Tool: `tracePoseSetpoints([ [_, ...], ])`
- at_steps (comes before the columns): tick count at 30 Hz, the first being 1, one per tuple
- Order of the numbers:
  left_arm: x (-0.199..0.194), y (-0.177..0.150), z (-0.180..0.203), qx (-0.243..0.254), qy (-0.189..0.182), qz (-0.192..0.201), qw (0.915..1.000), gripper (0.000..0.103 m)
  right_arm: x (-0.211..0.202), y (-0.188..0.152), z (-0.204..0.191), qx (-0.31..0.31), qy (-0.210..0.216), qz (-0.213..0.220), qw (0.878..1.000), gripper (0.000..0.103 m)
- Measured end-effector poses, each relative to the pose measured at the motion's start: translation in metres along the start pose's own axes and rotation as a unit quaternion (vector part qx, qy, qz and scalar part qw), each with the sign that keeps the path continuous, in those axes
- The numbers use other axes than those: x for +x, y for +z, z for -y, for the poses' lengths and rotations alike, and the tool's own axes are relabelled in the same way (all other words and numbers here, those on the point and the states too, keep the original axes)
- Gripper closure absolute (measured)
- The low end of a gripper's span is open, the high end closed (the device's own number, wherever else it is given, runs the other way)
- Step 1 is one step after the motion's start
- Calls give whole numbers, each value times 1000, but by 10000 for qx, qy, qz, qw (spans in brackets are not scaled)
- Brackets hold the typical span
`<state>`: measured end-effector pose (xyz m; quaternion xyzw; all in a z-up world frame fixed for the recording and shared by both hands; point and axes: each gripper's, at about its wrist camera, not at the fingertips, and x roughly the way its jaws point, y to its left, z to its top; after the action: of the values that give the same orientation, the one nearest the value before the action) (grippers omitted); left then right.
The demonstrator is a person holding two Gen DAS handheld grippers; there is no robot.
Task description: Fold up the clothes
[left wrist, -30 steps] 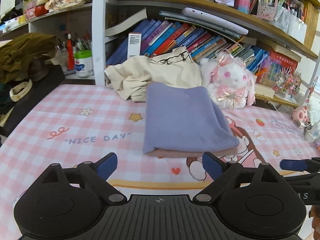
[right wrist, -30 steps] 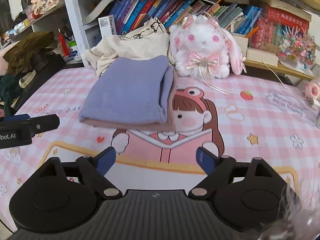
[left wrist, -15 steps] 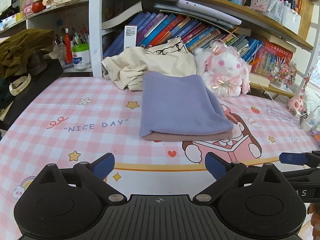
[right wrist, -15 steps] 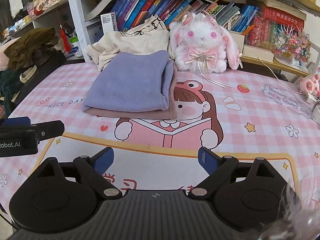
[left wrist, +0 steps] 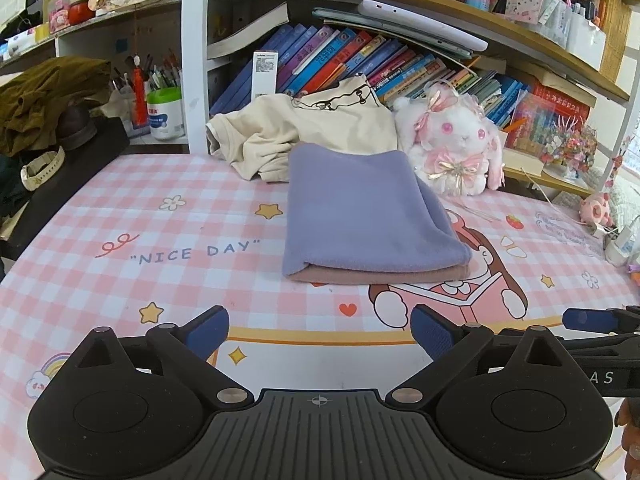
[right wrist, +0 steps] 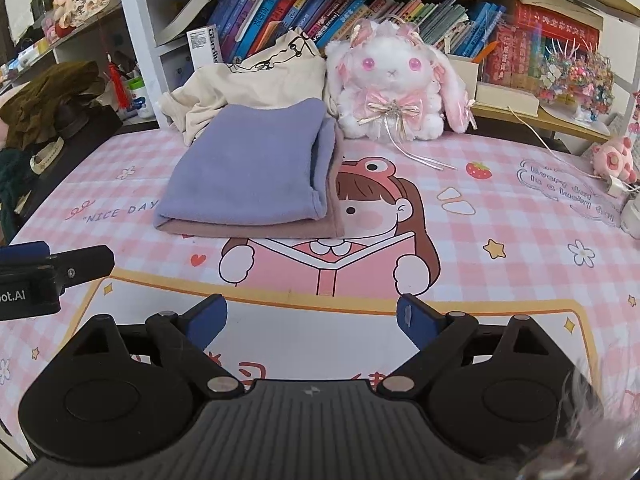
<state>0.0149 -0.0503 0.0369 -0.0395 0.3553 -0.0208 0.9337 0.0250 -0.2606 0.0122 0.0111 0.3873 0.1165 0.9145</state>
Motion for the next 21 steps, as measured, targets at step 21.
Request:
tracePoseSetpoints([
  [21,9,0,0,45,133,-131,9998,4,11,2,-2,-56,-4,-170,9998,11],
])
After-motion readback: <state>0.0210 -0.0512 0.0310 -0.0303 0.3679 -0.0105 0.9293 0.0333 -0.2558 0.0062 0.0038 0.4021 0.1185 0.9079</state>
